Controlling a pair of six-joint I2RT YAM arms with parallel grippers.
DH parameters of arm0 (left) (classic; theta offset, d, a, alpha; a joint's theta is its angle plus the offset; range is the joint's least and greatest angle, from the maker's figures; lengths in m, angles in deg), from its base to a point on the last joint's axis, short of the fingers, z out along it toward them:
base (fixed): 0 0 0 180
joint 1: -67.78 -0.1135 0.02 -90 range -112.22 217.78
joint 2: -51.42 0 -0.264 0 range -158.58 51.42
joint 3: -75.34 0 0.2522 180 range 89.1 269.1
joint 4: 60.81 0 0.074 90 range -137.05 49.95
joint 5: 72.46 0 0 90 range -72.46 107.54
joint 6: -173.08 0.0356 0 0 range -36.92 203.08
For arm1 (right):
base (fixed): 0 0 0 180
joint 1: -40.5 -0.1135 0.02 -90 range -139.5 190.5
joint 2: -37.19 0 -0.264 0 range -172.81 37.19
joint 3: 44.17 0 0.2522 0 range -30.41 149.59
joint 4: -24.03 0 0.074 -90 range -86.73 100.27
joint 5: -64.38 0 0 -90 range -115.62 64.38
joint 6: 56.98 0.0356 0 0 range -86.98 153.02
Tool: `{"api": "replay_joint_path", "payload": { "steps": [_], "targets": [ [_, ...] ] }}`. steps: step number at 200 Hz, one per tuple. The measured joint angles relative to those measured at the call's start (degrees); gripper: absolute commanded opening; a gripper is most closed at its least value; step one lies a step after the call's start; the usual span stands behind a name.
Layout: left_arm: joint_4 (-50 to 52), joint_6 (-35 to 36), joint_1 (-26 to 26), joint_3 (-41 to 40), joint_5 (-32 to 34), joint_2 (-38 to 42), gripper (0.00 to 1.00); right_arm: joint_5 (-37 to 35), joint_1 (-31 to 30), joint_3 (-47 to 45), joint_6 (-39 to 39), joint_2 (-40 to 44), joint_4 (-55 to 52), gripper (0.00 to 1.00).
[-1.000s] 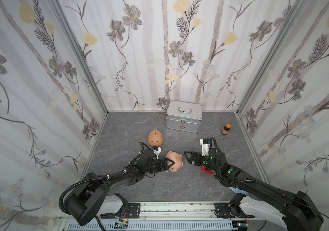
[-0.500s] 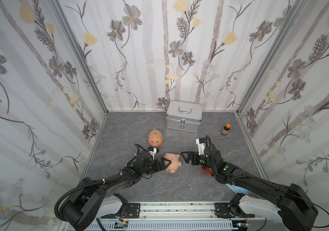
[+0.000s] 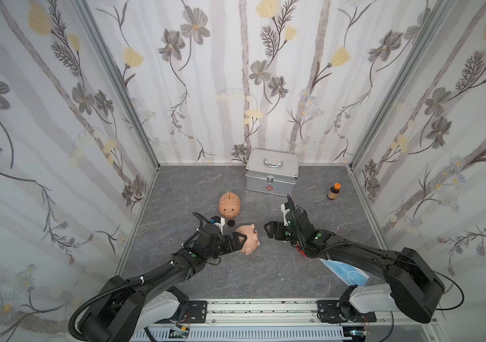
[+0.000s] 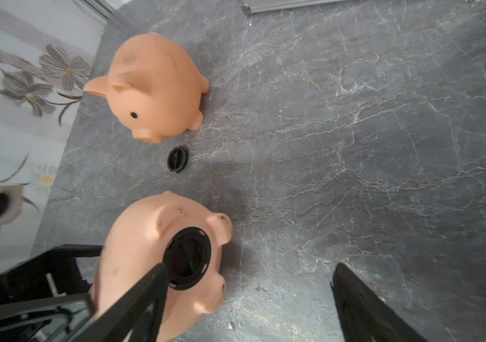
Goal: Open piggy banks
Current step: Adjust the piggy bank at the center of the board.
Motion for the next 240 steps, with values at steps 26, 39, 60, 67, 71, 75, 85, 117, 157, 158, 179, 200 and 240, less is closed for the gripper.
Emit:
{"api": "replay_joint_path", "payload": {
  "steps": [26, 39, 60, 67, 71, 75, 85, 117, 157, 158, 179, 200, 240],
  "targets": [
    [3.1, 1.2, 0.0, 1.7, 2.8, 1.9, 1.00, -0.5, 0.0, 3.1, 0.0, -4.1, -2.1, 0.81],
    [4.2, 1.8, 0.0, 2.1, 3.8, 2.3, 1.00, -0.5, -0.1, 4.4, 0.0, -5.7, -2.6, 0.81],
    [5.9, 2.0, 0.2, 2.1, 4.7, 2.8, 1.00, -1.2, -1.9, 6.2, -0.1, -8.2, -3.6, 0.81],
    [6.3, 2.0, 0.3, 2.1, 5.0, 2.9, 1.00, -1.1, -2.4, 6.6, -0.5, -8.9, -4.1, 0.81],
    [6.3, 2.1, 0.3, 2.1, 5.2, 3.0, 1.00, -0.9, -2.6, 6.8, -0.6, -9.4, -4.5, 0.81],
    [6.4, 2.1, 0.3, 2.1, 5.4, 3.1, 1.00, -0.8, -2.7, 7.0, -0.6, -9.7, -4.8, 0.81],
    [6.4, 2.1, 0.5, 2.1, 5.9, 3.4, 1.00, -0.8, -3.0, 7.3, -0.6, -10.5, -5.7, 0.80],
    [6.4, 2.1, 1.4, 2.3, 6.5, 2.8, 1.00, -1.0, -3.7, 7.6, -0.5, -11.6, -7.3, 0.80],
    [6.5, 2.2, 2.4, 3.2, 7.0, 1.3, 1.00, -0.4, -4.3, 7.5, -0.7, -11.9, -7.6, 0.79],
    [6.5, 2.2, 2.4, 3.2, 7.0, 1.3, 1.00, -0.4, -4.3, 7.5, -0.7, -11.9, -7.6, 0.79],
    [6.5, 2.1, 2.7, 3.3, 7.7, 1.3, 1.00, 0.2, -5.0, 7.5, -1.1, -11.9, -7.6, 0.78],
    [6.5, 1.7, 2.7, 3.3, 8.1, 1.2, 1.00, 0.7, -5.3, 7.0, -1.5, -11.9, -7.7, 0.77],
    [6.6, 0.4, 2.7, 3.3, 8.9, 1.1, 1.00, 1.7, -6.0, 5.6, -2.4, -11.6, -7.8, 0.77]
  ]
}}
